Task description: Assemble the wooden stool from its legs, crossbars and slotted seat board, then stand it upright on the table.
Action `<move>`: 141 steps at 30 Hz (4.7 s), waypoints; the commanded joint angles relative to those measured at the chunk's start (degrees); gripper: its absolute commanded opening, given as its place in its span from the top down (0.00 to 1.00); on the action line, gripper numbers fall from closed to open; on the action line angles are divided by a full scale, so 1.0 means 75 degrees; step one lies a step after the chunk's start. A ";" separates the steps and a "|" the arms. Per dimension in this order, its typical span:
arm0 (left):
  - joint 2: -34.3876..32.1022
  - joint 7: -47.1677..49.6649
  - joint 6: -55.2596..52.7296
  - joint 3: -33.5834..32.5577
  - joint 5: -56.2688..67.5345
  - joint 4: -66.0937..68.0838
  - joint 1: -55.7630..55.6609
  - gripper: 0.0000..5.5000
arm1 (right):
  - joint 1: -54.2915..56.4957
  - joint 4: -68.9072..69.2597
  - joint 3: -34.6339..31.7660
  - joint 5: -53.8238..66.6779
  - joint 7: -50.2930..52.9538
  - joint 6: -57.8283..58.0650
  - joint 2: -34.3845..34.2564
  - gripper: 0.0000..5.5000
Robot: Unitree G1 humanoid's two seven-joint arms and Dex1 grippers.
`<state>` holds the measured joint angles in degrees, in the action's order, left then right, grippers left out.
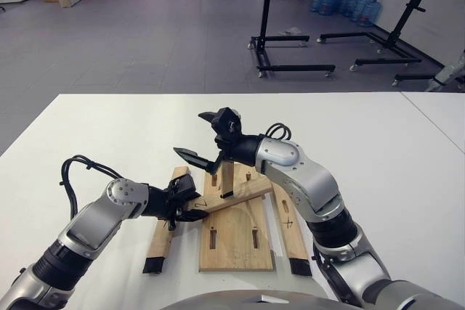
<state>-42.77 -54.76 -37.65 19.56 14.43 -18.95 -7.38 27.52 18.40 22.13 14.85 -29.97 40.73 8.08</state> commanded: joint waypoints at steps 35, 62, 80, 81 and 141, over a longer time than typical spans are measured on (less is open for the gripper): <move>-0.0129 0.0003 0.0080 0.0297 -0.0121 -0.0053 0.0390 0.63 | 0.0070 0.0170 -0.0156 0.1436 0.0189 0.1574 0.0580 0.02; 0.0531 -0.0082 0.0502 -0.0639 0.0801 0.0032 -0.0043 0.63 | 0.1773 -0.0066 -0.5470 0.5403 0.1391 0.1001 0.0175 0.02; 0.1689 -0.0480 -0.0531 -0.2552 0.3935 0.0654 -0.1700 0.63 | -0.2160 -0.0069 -0.5313 0.6984 -0.1639 0.0792 0.1324 0.02; 0.1694 -0.0532 -0.0631 -0.2531 0.4045 0.0594 -0.1701 0.63 | -0.2075 -0.0074 -0.5072 0.6855 -0.1736 0.0700 0.1271 0.02; 0.2185 0.2078 0.0505 -0.4101 0.3759 -0.0332 0.0581 0.21 | 0.0226 -0.2307 -0.2858 0.2796 -0.5683 -0.3206 0.2940 0.63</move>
<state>-25.92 -40.12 -33.74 -11.94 44.15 -22.21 -1.98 30.54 0.80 0.07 38.04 -71.77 19.37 29.46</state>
